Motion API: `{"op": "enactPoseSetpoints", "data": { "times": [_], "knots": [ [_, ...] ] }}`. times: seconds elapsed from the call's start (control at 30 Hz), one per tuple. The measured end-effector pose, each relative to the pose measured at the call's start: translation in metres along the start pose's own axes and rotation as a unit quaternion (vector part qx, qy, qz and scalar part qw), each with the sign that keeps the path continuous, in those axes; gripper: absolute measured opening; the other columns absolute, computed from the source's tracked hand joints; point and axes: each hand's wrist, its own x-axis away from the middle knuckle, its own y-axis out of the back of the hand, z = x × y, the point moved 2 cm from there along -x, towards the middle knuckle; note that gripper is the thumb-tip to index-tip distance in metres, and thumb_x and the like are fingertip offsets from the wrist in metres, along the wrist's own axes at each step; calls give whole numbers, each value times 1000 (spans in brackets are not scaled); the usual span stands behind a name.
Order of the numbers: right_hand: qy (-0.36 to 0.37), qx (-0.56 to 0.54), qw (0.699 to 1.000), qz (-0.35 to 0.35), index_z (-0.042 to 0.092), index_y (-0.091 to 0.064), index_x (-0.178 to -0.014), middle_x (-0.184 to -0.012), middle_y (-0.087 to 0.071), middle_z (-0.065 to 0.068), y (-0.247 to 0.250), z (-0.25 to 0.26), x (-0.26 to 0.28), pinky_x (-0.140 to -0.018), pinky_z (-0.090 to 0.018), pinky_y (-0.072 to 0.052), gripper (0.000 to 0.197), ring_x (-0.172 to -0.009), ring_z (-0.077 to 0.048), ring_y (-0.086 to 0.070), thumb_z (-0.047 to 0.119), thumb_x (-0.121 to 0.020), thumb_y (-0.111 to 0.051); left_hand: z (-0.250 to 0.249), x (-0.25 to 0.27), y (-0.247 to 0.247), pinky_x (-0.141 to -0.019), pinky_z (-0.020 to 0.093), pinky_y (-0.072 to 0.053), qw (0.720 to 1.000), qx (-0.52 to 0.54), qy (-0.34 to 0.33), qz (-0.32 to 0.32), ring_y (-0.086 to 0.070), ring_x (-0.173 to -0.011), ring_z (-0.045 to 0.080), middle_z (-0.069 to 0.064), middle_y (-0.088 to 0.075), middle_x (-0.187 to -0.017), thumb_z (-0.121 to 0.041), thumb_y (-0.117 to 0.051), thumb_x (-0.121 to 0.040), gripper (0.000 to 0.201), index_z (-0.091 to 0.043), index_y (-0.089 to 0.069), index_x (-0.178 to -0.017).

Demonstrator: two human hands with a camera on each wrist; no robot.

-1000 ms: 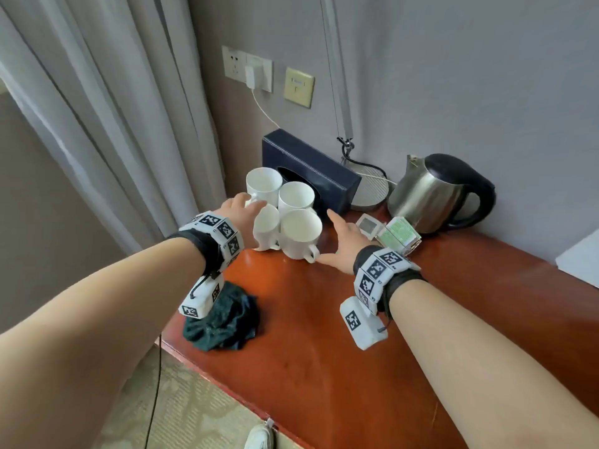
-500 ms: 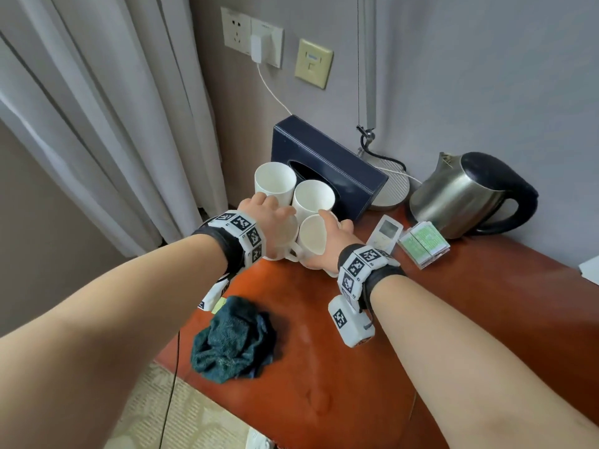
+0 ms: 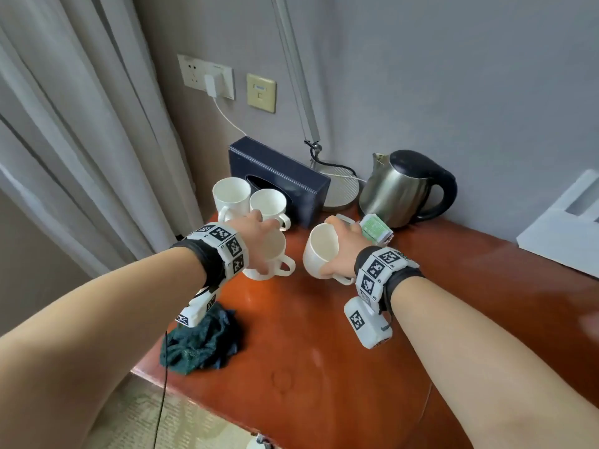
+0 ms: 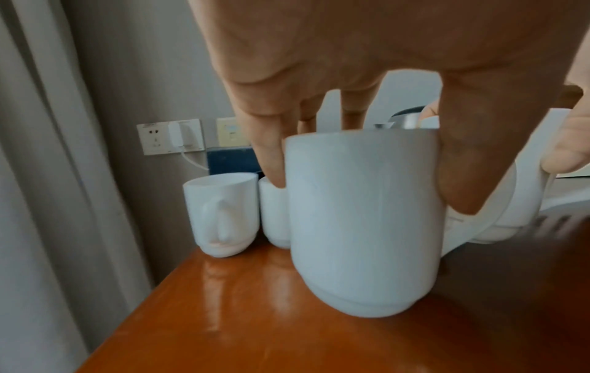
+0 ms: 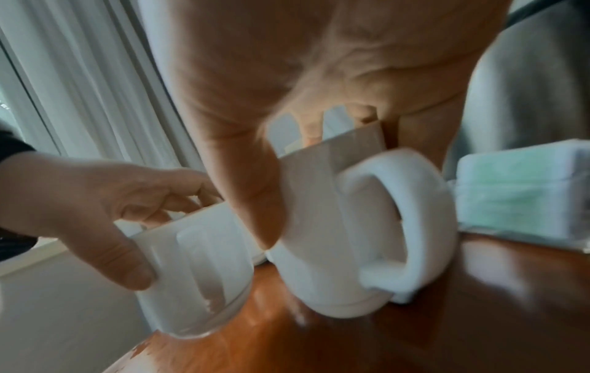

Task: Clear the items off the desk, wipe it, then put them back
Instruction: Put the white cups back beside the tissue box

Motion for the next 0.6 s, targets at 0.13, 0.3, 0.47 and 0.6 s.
{"op": "enactPoseSetpoints", "data": {
  "times": [0.13,0.3,0.47,0.6],
  "knots": [
    [-35,-19,999,-15,37,-19,-137,-128,-30,-7,28,-72,46,-87,-39,-50,91,-99,-32,-54,30,-66,-77,-68,9,28,-95,38,-47,999,-36,-34,-24,-42,-121,24,-2,-34,-139,-48,-57,-86,70,-22,-27,-144],
    [-87,-38,994,-55,37,-23,-134,-119,-32,-5,55,-191,121,-81,-41,-53,86,-94,-33,-55,29,-66,-77,-192,5,59,-84,37,-51,995,-69,-74,-25,-46,-94,26,0,-45,-111,-55,-52,-78,52,-16,-55,-114],
    [-147,-38,985,-77,36,-22,-137,-122,-32,-6,81,-333,200,-86,-40,-51,88,-94,-33,-55,27,-67,-76,-342,23,79,-80,31,-48,993,-5,-107,-42,-51,-97,22,-1,-37,-129,-44,-64,-80,69,-25,-34,-139],
    [-194,-21,977,-90,36,-22,-135,-116,-33,-6,97,-441,255,-90,-43,-49,89,-93,-30,-50,31,-65,-76,-450,17,91,-84,35,-53,988,64,-138,-38,-56,-106,25,-1,-36,-130,-42,-71,-76,79,-32,-28,-142]
  ]
}}
